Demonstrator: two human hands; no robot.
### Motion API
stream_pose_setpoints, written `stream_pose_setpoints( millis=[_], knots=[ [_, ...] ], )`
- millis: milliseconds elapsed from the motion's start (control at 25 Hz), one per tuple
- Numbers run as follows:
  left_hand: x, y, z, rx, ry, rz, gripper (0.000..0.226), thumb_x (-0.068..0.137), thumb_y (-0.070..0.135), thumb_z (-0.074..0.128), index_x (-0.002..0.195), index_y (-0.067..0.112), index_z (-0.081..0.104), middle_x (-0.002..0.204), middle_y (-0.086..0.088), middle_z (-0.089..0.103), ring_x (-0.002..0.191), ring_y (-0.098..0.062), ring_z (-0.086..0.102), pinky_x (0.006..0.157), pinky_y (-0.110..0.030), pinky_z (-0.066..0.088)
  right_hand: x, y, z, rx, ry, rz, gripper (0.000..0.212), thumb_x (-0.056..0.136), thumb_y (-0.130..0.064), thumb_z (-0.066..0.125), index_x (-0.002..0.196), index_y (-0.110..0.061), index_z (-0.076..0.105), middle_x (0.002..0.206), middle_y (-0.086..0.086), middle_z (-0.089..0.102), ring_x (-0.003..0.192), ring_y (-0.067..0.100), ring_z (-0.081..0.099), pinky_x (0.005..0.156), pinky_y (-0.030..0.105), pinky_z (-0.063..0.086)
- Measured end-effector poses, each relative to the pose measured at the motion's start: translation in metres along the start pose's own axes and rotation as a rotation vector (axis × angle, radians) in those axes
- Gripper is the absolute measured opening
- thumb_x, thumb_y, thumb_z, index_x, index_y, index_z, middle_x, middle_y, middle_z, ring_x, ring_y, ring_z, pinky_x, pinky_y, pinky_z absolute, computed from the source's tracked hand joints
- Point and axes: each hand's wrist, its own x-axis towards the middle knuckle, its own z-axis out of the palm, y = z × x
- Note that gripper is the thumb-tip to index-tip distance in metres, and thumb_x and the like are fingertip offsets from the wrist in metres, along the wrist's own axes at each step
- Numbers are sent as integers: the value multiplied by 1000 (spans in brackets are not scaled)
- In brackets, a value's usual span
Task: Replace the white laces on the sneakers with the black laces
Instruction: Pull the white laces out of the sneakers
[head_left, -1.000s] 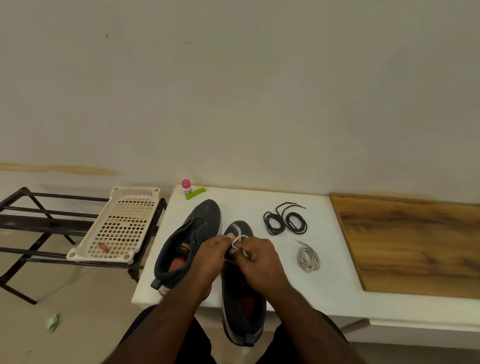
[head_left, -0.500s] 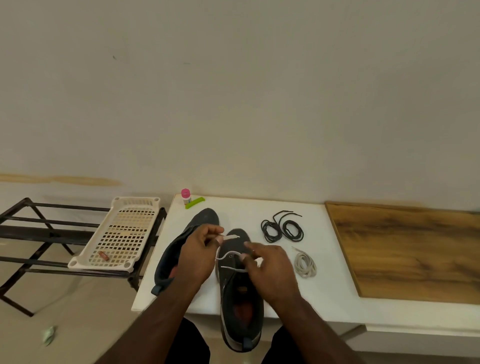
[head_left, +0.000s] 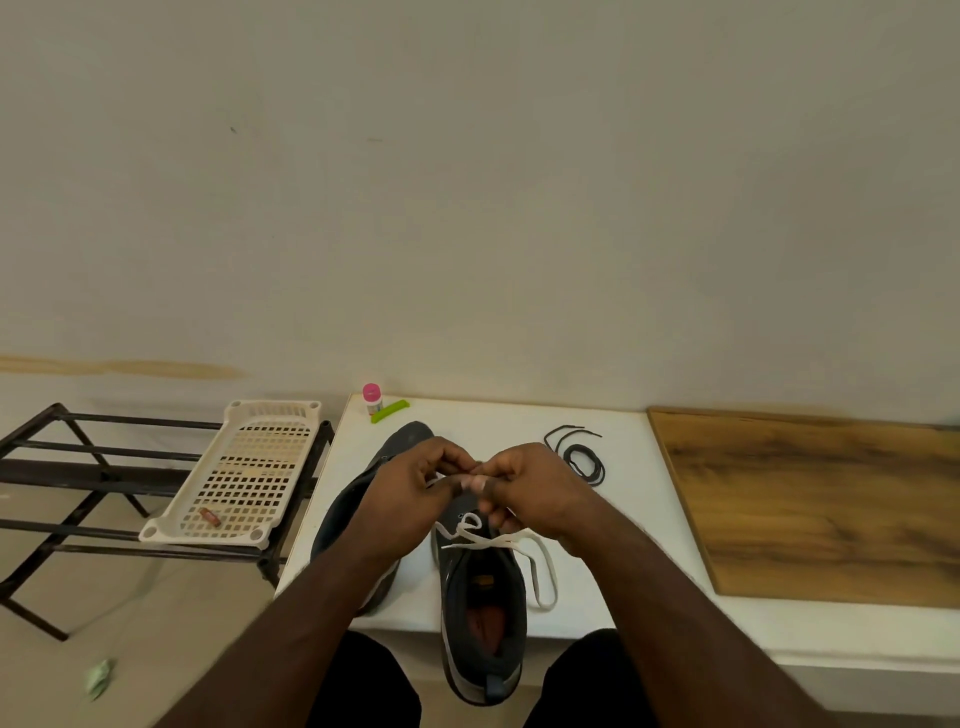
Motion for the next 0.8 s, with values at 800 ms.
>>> stream_pose_setpoints(
  millis=[800],
  knots=[
    [5, -5, 7, -100, 59, -31, 12, 95, 15, 61, 84, 16, 67, 81, -1, 68, 75, -11, 62, 72, -30, 51, -15, 8, 8, 811, -182, 159, 28, 104, -4, 39, 108, 2, 65, 71, 8, 58, 58, 16, 53, 75, 38, 59]
  ],
)
